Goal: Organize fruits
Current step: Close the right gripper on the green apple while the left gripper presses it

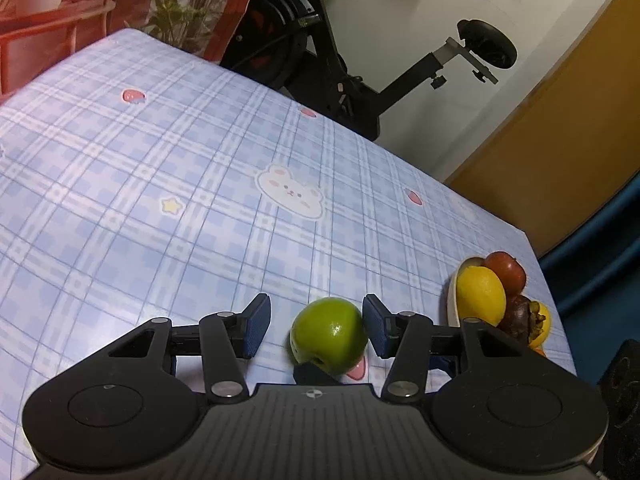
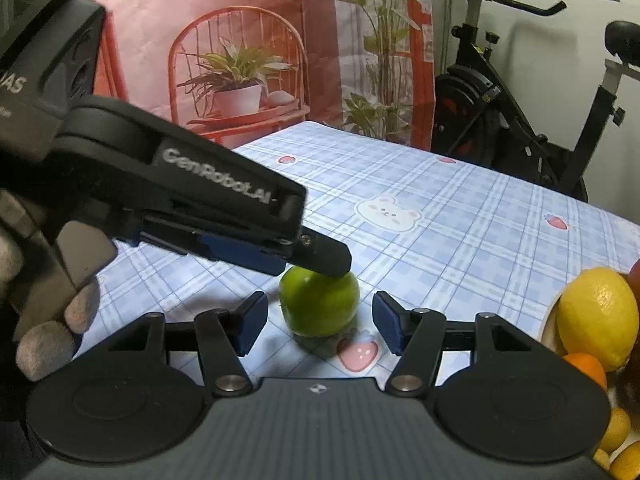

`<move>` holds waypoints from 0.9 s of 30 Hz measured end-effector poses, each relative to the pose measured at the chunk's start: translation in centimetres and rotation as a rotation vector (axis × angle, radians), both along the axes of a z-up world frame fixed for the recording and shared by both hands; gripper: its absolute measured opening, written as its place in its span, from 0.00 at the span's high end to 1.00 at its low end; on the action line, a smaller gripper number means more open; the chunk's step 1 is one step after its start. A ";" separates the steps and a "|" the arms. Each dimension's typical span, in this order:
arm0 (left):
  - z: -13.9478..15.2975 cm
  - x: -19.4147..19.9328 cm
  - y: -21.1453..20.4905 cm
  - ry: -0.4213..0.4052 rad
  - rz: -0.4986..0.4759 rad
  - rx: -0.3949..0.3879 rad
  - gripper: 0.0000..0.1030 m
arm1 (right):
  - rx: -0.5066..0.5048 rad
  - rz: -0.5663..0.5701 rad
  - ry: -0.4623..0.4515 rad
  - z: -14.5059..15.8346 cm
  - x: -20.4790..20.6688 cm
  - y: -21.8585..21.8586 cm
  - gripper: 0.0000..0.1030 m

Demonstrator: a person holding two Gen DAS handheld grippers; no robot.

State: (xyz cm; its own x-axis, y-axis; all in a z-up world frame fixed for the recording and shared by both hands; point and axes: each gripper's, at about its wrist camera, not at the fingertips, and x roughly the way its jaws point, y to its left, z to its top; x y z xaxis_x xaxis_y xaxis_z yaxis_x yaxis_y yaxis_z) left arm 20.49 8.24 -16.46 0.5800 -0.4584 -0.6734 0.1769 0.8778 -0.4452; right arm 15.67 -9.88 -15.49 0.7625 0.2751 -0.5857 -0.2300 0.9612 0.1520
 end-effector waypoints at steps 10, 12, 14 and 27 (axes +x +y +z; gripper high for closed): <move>-0.2 -1.3 0.7 0.059 -0.049 -0.019 0.46 | 0.030 -0.010 0.006 0.5 -0.3 -0.5 0.41; -0.1 -1.8 0.9 0.052 -0.051 -0.004 0.45 | 0.039 -0.011 0.008 0.6 -0.4 -0.7 0.40; 0.0 -2.3 1.1 0.046 -0.050 0.009 0.43 | 0.040 -0.007 0.009 0.6 -0.4 -0.5 0.40; 0.5 -2.8 4.1 0.017 0.027 -0.049 0.43 | 0.035 0.050 0.016 0.6 -0.3 0.9 0.51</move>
State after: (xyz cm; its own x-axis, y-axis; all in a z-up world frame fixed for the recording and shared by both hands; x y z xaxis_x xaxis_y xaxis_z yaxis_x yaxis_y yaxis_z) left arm 17.65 12.33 -15.96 0.5809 -0.4758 -0.6605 0.1457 0.8591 -0.4907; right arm 15.41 -8.93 -14.93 0.7377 0.3332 -0.5872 -0.2748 0.9426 0.1897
